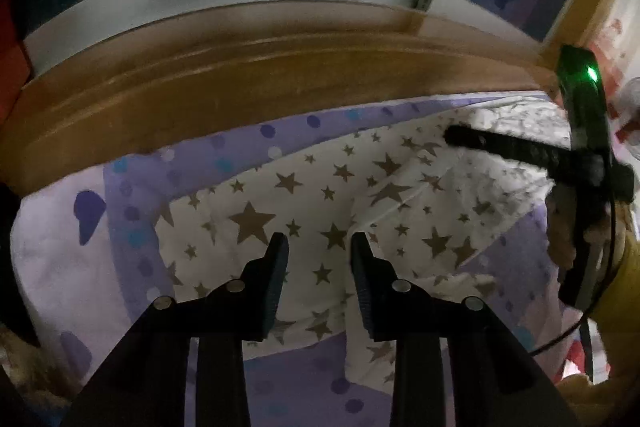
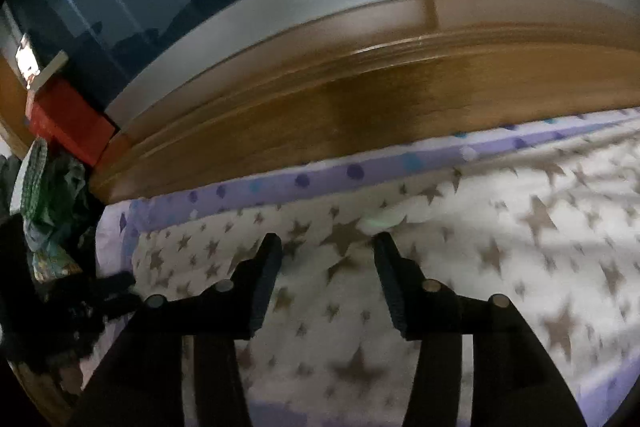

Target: Organize soft objects

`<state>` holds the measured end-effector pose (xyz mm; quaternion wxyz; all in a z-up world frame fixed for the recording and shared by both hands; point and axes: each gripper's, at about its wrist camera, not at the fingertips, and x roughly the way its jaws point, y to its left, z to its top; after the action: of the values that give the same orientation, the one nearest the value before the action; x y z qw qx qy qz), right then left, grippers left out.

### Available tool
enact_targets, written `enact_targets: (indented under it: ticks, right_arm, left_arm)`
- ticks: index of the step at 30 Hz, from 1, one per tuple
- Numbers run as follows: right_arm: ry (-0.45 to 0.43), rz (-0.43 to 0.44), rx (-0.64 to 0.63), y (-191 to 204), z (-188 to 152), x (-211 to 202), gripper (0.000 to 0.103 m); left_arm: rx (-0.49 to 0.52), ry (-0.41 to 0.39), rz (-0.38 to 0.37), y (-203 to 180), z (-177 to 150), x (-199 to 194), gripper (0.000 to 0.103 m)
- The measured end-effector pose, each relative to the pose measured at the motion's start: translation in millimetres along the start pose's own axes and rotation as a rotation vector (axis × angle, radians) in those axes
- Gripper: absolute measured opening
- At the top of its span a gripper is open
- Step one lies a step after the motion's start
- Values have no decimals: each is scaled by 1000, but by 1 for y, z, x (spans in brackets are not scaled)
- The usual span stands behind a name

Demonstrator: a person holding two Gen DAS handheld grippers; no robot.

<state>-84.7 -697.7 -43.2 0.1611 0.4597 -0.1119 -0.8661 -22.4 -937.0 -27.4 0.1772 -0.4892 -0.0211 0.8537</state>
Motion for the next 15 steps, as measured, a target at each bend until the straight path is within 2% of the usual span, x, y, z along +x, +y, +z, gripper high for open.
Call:
enact_targets:
  ticks: [3, 6, 8, 10, 15]
  right_arm:
    - [-24, 0, 25, 18, -28, -24, 49]
    - [4, 57, 11, 44, -61, -34, 50]
    - [40, 47, -43, 67, -81, -30, 50]
    - [69, -4, -87, 85, -91, -19, 50]
    - [106, -48, -61, 101, -98, 10, 50]
  left_arm:
    - [33, -8, -42, 11, -1, -4, 32]
    - [52, 3, -64, 25, -3, -1, 32]
    - [53, 13, -79, 33, -5, 0, 32]
    - [66, 14, -89, 39, -11, -2, 32]
    - [87, 24, -87, 48, -38, -7, 32]
